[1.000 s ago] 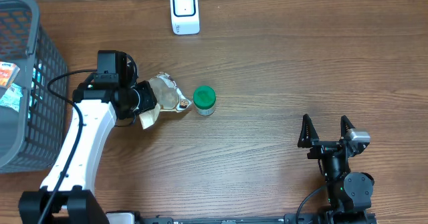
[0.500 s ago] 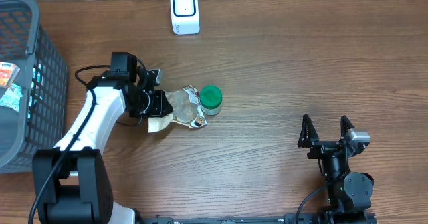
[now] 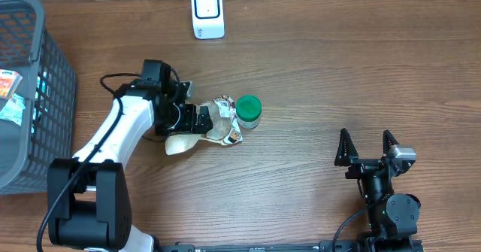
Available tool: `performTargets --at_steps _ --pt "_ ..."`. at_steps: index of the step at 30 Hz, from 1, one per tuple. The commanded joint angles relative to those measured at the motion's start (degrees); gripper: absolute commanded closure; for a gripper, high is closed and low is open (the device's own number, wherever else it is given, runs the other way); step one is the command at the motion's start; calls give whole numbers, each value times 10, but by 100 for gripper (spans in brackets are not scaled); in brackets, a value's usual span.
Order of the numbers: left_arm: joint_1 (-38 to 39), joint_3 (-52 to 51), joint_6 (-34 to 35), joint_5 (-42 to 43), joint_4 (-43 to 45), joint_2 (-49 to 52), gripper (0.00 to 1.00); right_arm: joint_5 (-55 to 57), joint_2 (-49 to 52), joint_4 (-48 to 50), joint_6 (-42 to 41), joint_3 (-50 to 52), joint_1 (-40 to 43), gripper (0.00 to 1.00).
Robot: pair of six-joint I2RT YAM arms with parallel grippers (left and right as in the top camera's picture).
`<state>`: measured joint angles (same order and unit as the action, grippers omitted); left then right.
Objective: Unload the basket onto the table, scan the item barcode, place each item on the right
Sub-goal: 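Carry the bag beside the jar and release it on the table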
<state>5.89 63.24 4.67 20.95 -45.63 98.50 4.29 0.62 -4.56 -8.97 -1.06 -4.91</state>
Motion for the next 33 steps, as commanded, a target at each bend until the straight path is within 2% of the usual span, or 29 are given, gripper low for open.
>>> performTargets --at_steps 1,4,10,16,21,26,29,33 --pt "-11 38 42 -67 -35 -9 0 1 -5 2 1 6 2 0" --pt "-12 88 71 -144 -97 -12 0 1 -5 2 1 6 2 0" --pt "-12 179 100 -238 -205 -12 1 1 -5 2 1 6 2 0" --pt "-11 313 160 -273 -303 -29 1 1 -5 2 1 6 2 0" --pt "-14 385 177 -275 -316 -118 0 1 -5 2 1 6 2 0" --pt "-41 390 177 -283 -317 -208 0 1 -5 2 1 6 2 0" --pt "-83 390 176 -319 -332 -260 0 1 -5 2 1 6 2 0" --pt "-157 390 167 -317 -340 -303 0 1 -5 2 1 6 2 0"
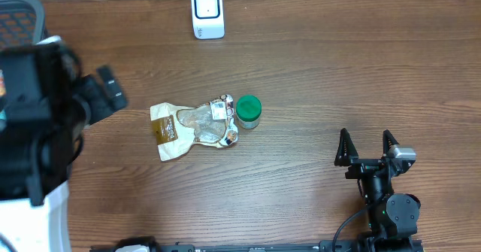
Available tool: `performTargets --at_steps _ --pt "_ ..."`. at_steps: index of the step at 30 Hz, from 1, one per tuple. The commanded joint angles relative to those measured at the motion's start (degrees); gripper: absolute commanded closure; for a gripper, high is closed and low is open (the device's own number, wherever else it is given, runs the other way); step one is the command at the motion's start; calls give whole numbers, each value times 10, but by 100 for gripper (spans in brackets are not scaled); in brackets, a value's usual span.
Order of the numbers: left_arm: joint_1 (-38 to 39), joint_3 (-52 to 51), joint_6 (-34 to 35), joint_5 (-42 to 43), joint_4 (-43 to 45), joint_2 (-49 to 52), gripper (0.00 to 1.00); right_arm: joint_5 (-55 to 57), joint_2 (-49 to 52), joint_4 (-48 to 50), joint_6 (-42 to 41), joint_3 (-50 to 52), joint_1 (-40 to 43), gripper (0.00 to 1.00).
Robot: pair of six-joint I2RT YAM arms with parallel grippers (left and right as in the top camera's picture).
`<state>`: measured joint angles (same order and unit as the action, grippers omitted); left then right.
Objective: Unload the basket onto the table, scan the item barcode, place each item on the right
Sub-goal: 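Carry the bag beside the jar and release it on the table, then reach the left gripper into the basket toward the light-green packet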
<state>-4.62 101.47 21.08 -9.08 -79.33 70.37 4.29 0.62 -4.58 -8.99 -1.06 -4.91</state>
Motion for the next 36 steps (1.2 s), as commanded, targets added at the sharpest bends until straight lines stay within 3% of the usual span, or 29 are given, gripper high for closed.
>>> performTargets --at_steps 1,15,19,36 --pt "-69 8 -1 -14 -2 -28 0 1 -5 2 1 6 2 0" --pt "-255 8 -21 21 50 -26 0 1 -5 2 1 6 2 0" --pt "-322 8 -31 80 59 -7 0 1 -5 2 1 6 2 0" --pt "-341 8 -22 101 74 71 0 1 -5 2 1 6 2 0"
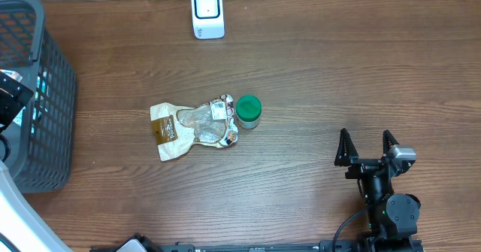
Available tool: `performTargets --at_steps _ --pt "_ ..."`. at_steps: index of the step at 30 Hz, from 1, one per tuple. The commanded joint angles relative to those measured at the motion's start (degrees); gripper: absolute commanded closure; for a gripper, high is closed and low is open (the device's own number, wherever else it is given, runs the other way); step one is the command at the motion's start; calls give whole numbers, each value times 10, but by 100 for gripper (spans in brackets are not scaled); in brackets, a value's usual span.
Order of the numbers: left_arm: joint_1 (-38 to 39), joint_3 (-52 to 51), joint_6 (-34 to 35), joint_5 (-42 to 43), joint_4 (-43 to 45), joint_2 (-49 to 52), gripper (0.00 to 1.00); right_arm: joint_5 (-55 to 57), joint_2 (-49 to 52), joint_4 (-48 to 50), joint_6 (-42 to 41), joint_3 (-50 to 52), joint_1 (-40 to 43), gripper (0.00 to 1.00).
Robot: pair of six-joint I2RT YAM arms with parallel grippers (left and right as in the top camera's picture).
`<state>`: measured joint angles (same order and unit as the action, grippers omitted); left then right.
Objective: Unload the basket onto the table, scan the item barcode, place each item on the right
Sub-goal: 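Reach the left gripper into the basket toward the light-green packet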
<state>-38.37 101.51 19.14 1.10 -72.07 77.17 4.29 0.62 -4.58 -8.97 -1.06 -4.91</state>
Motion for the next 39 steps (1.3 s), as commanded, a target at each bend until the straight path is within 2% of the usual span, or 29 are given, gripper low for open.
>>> performTargets --at_steps 1,8,21,25,32,39 --pt "-3 8 -2 0 7 3 0 1 -5 2 1 6 2 0" --pt "-14 8 25 0 24 3 0 1 -5 2 1 6 2 0" --pt "-120 8 58 5 41 4 0 1 -5 2 1 6 2 0" --pt "-127 8 57 2 47 11 0 1 -5 2 1 6 2 0" --pt "-132 8 46 -34 71 57 0 1 -5 2 1 6 2 0" --pt "-138 8 -34 2 99 138 1 1 -5 2 1 6 2 0"
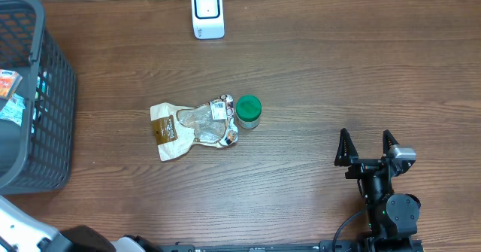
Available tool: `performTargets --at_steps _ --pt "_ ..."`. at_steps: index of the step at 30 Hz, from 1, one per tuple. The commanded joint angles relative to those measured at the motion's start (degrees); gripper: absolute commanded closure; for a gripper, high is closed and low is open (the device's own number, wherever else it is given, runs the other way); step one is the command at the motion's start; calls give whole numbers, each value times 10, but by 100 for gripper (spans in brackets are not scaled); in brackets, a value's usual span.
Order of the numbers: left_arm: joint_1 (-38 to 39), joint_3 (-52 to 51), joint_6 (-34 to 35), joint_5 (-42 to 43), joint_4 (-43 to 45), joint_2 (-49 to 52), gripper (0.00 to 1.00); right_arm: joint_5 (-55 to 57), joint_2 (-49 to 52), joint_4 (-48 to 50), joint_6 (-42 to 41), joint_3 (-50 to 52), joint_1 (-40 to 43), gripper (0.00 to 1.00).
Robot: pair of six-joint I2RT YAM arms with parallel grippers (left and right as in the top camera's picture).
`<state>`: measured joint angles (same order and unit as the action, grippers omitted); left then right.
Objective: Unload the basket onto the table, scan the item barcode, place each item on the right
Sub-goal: 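Reach the left gripper into the basket toward the light-green packet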
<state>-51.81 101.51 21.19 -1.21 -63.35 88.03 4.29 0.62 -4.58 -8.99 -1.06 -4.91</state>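
A flat snack pouch [194,129], tan with a clear window, lies near the table's middle. A green-lidded jar [249,110] stands touching its right end. The white barcode scanner [207,13] stands at the far edge. My right gripper [367,145] rests open at the lower right, well away from the pouch. Of the left arm only the white base [30,233] shows at the bottom left corner; its gripper is out of view.
A grey mesh basket [46,109] holding several packets stands along the left edge. The wooden table [338,71] stretches between the scanner and the right arm.
The left arm has dropped further out of the picture: its dark part at the left edge by the basket is gone, and only the base shows at the bottom left. Pouch and jar are unmoved.
First the left gripper was down on the pouch beside the jar. Then the pouch lay flat and released while the left arm loomed large at the left. After that the arm was nearly out of frame, and now only its base shows. The right arm never moved.
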Motion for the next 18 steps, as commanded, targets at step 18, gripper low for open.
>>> performTargets --at_steps 18 --pt "60 8 -163 75 134 233 20 1 -5 2 1 6 2 0"
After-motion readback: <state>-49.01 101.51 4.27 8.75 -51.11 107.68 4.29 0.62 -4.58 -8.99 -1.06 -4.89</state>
